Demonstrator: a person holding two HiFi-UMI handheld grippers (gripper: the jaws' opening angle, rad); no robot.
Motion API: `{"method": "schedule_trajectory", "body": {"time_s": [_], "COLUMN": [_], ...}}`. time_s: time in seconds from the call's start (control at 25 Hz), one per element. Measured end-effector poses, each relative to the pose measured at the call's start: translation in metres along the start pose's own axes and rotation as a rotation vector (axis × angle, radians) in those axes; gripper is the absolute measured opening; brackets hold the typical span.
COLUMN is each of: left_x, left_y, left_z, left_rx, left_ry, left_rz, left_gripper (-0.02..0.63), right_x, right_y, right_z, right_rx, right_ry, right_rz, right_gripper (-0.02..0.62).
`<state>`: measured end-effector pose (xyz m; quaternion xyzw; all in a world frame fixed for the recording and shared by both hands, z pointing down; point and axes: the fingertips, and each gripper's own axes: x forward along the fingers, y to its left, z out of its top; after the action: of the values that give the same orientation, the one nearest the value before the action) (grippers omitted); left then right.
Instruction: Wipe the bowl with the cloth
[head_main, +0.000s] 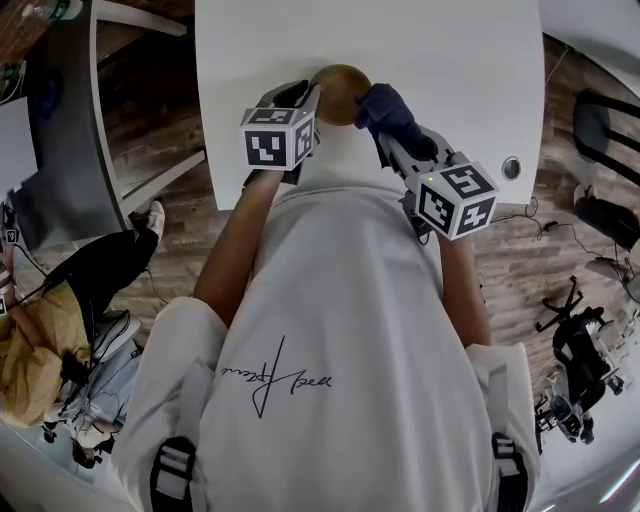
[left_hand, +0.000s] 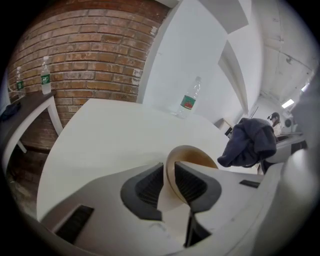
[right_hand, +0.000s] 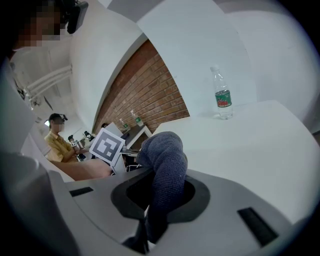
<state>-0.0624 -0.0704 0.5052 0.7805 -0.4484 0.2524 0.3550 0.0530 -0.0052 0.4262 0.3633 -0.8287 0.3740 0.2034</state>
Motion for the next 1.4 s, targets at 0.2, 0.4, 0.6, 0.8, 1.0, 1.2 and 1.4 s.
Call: {"method": "schedule_trajectory", "body": {"time_s": [0.2, 0.4, 0.6, 0.8, 1.0, 1.2, 1.4], "left_x": [0.012, 0.017, 0.019, 0.02, 0.02, 0.02, 0.017], "left_y": [0.001, -0.001, -0.002, 0.0, -0.001, 0.002, 0.004], "left_z": [-0.004, -0.008, -0.012, -0.017, -0.018, -0.018, -0.018], "left_rx": [0.008, 0.01, 0.01, 0.004, -0.001, -0.015, -0.03], "left_ry": [0.023, 0.039, 0.052, 0.074, 0.075, 0.07, 0.069], "left_rz": [-0.002, -0.002, 0.001, 0.015, 0.025, 0.031, 0.048], "left_gripper": [0.092, 0.092, 0.092, 0.092, 0.052, 0.032, 0.008], "right_x": [0.01, 0.016, 0.024, 0.033, 0.038, 0.042, 0.042], "right_y": [-0.008, -0.01, -0.009, -0.007, -0.004, -0.004, -0.004], "right_z": [-0.007, -0.009, -0.015, -0.021, -0.027, -0.032, -0.037], "right_rx": [0.01, -0.023, -0.044, -0.046, -0.052, -0.051, -0.045], "right_ry": [0.021, 0.032, 0.05, 0.071, 0.091, 0.106, 0.118], "right_rz": [0.004, 0.007, 0.024, 0.032, 0.044, 0.047, 0.048], "right_gripper": [0.035, 0.035, 0.035, 0.035, 0.035, 0.035, 0.035]}}
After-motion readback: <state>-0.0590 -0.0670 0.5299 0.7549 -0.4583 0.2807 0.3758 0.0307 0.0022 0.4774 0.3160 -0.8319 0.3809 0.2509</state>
